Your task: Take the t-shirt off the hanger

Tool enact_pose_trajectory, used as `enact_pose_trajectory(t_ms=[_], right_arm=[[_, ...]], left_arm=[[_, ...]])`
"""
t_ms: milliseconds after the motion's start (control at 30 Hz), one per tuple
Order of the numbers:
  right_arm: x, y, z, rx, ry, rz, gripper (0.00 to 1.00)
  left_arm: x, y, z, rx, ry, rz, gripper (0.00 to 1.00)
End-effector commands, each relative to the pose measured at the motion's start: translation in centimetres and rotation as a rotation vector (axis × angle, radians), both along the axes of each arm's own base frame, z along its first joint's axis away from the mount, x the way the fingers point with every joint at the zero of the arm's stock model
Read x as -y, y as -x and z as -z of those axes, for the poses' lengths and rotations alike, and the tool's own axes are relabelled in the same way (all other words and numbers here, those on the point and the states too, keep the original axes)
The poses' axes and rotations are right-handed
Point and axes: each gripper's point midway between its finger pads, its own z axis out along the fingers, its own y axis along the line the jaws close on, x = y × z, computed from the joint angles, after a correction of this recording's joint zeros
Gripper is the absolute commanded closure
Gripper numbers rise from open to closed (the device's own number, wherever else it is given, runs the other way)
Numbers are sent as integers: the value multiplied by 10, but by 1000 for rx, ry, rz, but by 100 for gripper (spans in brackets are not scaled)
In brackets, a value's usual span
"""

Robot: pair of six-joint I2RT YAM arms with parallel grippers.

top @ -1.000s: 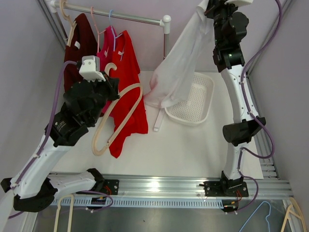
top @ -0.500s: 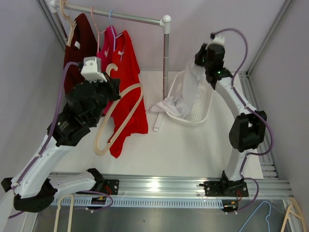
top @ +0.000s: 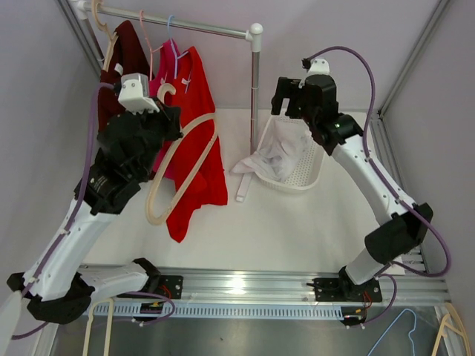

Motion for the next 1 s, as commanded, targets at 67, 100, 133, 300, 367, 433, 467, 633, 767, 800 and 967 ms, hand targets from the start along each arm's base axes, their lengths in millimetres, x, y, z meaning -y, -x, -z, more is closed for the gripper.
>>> enact_pose_trajectory(t_ms=[67, 100, 133, 300, 367, 433, 467, 633, 767, 800, 967], right_arm=[[-14, 31, 53, -140, 74, -87, 6], [-18, 34, 66, -171, 70, -97, 8], [-21, 35, 66, -173, 63, -107, 10], [-34, 40, 94, -241, 59, -152, 18], [-38, 40, 105, -267, 65, -160, 18], [-42, 41, 115, -287, 69, -174, 17], [-44, 42, 118, -296, 69, -182, 18], [-57, 46, 152, -371, 74, -225, 17], [-64, 48, 173, -416, 74, -235, 22], [-68, 49, 181, -432, 77, -245, 24], [-70, 50, 198, -463, 78, -239, 26]], left_arm=[[22, -29, -30, 103, 3, 91, 99], [26, -34, -34, 129, -10, 102, 99], [27, -37, -36, 142, -16, 101, 99], [33, -46, -55, 223, -60, 113, 99], [32, -45, -66, 261, -54, 110, 99], [34, -44, -77, 303, -59, 123, 99], [33, -43, -81, 322, -69, 127, 99], [34, -51, -90, 368, -106, 110, 99], [33, -61, -94, 383, -114, 109, 99], [33, -68, -92, 380, -117, 105, 99], [36, -80, -104, 395, -128, 115, 99]])
